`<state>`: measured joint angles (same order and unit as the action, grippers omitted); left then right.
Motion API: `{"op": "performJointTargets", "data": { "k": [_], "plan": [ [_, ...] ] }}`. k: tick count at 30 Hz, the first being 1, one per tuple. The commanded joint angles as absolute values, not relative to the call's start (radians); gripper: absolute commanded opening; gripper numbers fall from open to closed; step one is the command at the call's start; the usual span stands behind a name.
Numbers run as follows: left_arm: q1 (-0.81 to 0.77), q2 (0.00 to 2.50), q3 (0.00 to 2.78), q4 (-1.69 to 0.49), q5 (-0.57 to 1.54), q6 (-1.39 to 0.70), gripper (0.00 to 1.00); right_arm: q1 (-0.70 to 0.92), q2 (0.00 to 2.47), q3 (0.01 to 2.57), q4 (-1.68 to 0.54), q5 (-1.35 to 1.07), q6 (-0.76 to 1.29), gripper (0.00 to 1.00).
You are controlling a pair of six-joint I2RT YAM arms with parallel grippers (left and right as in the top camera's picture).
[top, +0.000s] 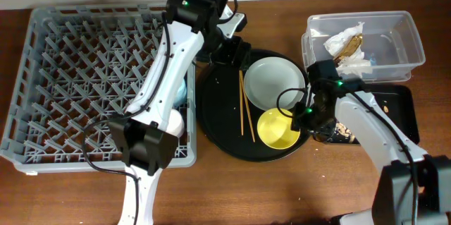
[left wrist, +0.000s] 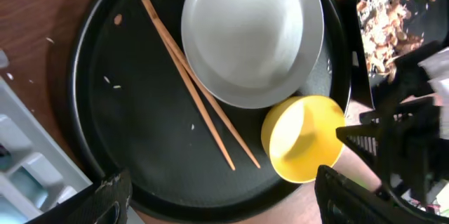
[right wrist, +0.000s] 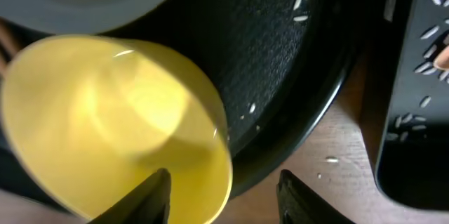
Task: Sort waste into correct bins and load items into the dishwasher rack
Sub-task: 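Grasp the yellow bowl on the round tray with the right gripper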
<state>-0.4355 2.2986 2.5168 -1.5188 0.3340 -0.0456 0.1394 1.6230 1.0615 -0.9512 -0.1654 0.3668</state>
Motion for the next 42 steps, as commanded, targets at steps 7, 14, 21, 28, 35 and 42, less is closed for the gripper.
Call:
{"op": "performJointTargets", "data": {
  "k": [7, 14, 21, 28, 35, 42],
  "plan": [
    [-0.382, 2.299, 2.518, -1.509, 0.341, -0.037, 0.84, 0.225, 1.701, 1.054, -0.876, -0.231, 0.345, 0.43],
    [-0.382, 2.299, 2.518, -1.503, 0.341, -0.037, 0.84, 0.261, 1.706, 1.073, -0.863, -0.267, 0.326, 0.43],
    [-0.382, 2.299, 2.518, -1.504, 0.348, -0.038, 0.84, 0.262, 1.706, 1.275, -0.961, -0.257, 0.299, 0.43],
    [-0.385, 2.299, 2.518, -1.563, 0.361, -0.038, 0.84, 0.230, 1.706, 1.460, -1.084, -0.250, 0.300, 0.44],
    [-0.402, 2.299, 2.518, -1.617, 0.428, -0.037, 0.84, 0.078, 1.697, 1.506, -1.172, -0.261, 0.299, 0.44],
    [-0.472, 2.325, 2.495, -1.688, 0.437, -0.037, 0.83, 0.053, 1.697, 1.505, -1.172, -0.251, 0.300, 0.44]
  ]
}}
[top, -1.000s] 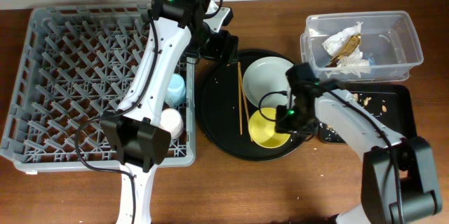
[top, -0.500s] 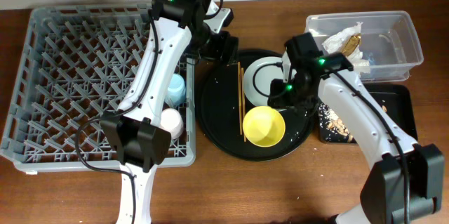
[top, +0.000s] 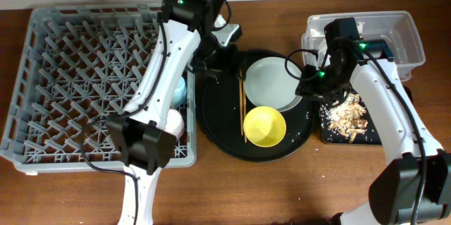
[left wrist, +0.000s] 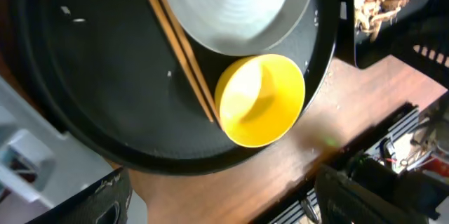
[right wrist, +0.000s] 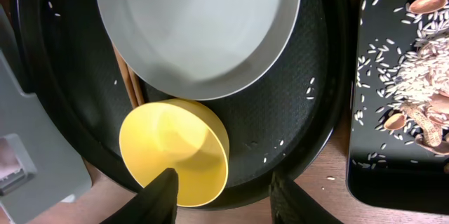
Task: Sort waste into correct bins and load items into the dishwasher rack
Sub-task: 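Grasp the yellow bowl on the round tray with the right gripper, then grasp the yellow bowl rim with the left gripper and lift it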
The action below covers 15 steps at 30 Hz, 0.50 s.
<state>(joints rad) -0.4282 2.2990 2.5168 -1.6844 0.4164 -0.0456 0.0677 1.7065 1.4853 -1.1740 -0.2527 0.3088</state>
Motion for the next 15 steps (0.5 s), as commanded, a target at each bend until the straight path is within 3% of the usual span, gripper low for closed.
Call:
{"op": "performJointTargets", "data": {
  "k": [1, 15],
  "plan": [
    [-0.485, 2.333, 2.482, -1.688, 0.428, -0.037, 0.83, 0.041, 1.697, 1.506, -1.174, -0.251, 0.300, 0.44],
    [-0.558, 2.341, 2.039, -1.413, 0.352, -0.038, 0.70, -0.041, 1.697, 1.505, -1.189, -0.251, 0.284, 0.45]
  ]
}}
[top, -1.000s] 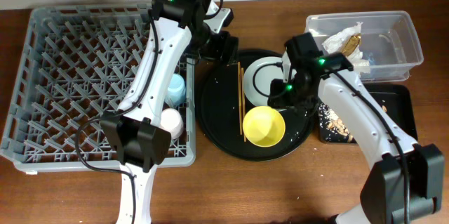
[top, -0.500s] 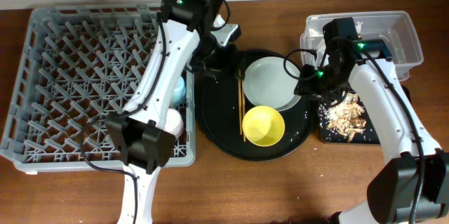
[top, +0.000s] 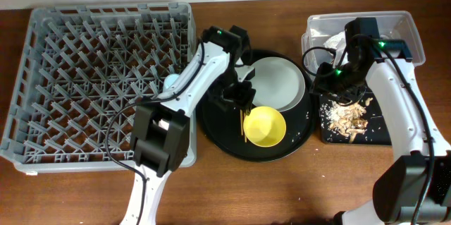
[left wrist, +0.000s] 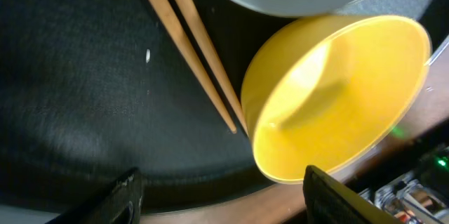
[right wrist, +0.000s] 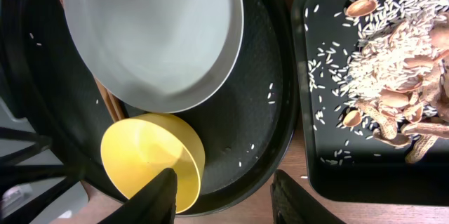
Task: Sort waste into correct bins and load items into the dishwasher rack
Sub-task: 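Grasp the yellow bowl rim with the left gripper and lift it, then place the yellow bowl upright at the back of the rack with the left gripper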
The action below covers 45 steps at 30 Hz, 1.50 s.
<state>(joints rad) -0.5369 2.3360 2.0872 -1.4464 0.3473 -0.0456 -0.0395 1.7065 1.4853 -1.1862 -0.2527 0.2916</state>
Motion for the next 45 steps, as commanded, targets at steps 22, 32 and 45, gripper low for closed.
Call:
{"op": "performJointTargets", "data": {
  "k": [22, 32, 45],
  "plan": [
    [-0.605, 2.341, 1.950, -1.274, 0.355, -0.064, 0.01, -0.041, 1.697, 1.505, -1.190, -0.250, 0.284, 0.45],
    [-0.534, 2.328, 2.474, -1.614, 0.067, -0.064, 0.01, -0.041, 1.697, 1.505, -1.174, -0.224, 0.285, 0.98],
    [-0.302, 2.391, 2.728, -1.423, -1.033, -0.346, 0.01, -0.041, 1.697, 1.505, -1.171, -0.224, 0.285, 0.98]
  ]
}}
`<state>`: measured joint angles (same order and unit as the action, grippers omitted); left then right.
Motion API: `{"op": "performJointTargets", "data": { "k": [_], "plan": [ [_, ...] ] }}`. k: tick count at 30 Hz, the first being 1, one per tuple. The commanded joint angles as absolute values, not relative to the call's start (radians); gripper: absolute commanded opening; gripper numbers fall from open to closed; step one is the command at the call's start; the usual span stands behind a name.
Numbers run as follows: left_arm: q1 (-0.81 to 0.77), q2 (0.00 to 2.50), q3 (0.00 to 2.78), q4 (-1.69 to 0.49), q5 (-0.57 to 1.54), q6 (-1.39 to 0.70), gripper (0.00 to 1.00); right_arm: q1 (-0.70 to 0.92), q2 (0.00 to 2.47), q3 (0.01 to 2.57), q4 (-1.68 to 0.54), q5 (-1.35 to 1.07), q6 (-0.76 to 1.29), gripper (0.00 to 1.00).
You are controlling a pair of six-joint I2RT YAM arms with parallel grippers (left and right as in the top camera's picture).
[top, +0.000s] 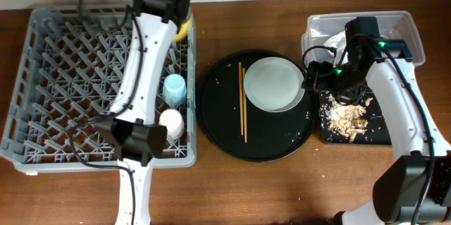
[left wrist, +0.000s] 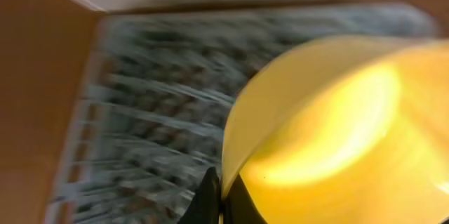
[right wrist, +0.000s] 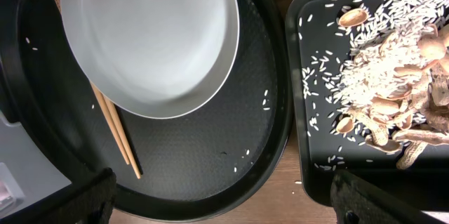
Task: Sort waste into correct bins and load items into the dishwasher rack
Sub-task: 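Place the yellow bowl upright at the back of the rack with the left gripper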
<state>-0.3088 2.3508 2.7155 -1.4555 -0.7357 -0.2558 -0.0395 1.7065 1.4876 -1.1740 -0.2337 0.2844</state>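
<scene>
The yellow bowl (left wrist: 337,133) fills the left wrist view, with my left gripper (left wrist: 223,206) shut on its rim. Overhead, the yellow bowl (top: 183,26) hangs over the far right edge of the grey dish rack (top: 63,77). A white bowl (top: 275,84) and a pair of chopsticks (top: 242,108) lie on the round black tray (top: 218,126). My right gripper (right wrist: 224,210) stands wide open with nothing in it, above the gap between the round tray and the black waste tray (right wrist: 379,76) of rice and peanut shells.
A blue cup (top: 175,87) and a white cup (top: 169,120) stand in the rack's right side. A clear bin (top: 366,38) holding crumpled paper sits behind the waste tray. Brown tabletop (top: 282,190) runs along the front.
My left gripper was open beside the yellow bowl on the round tray; it is now shut on the rim, with the bowl over the rack's far right edge. The right gripper's fingers stand wider apart.
My right gripper was open at the yellow bowl at the tray's front right. Then the bowl stood further left by the chopsticks and the right gripper was higher, near the waste tray. The left gripper was then beside the bowl, and now holds it over the rack.
</scene>
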Motion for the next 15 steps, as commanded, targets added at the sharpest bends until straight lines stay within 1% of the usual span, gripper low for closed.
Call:
{"op": "performJointTargets", "data": {
  "k": [1, 2, 6, 10, 15],
  "plan": [
    [-0.299, 2.406, 2.728, -1.398, -1.098, -0.368, 0.01, -0.041, 1.697, 1.505, -1.171, -0.224, 0.285, 0.98],
    [-0.296, 2.432, 2.728, -1.345, -1.135, -0.370, 0.01, -0.041, 1.697, 1.505, -1.171, -0.224, 0.285, 0.99],
    [-0.292, 2.524, 2.728, -1.247, -1.145, -0.369, 0.01, -0.041, 1.697, 1.505, -1.171, -0.224, 0.285, 0.99],
    [-0.292, 2.614, 2.728, -1.238, -1.255, -0.370, 0.01, -0.041, 1.697, 1.505, -1.171, -0.224, 0.285, 0.98],
    [-0.292, 2.656, 2.727, -1.240, -1.261, -0.370, 0.01, -0.041, 1.697, 1.505, -1.171, -0.224, 0.285, 0.98]
  ]
}}
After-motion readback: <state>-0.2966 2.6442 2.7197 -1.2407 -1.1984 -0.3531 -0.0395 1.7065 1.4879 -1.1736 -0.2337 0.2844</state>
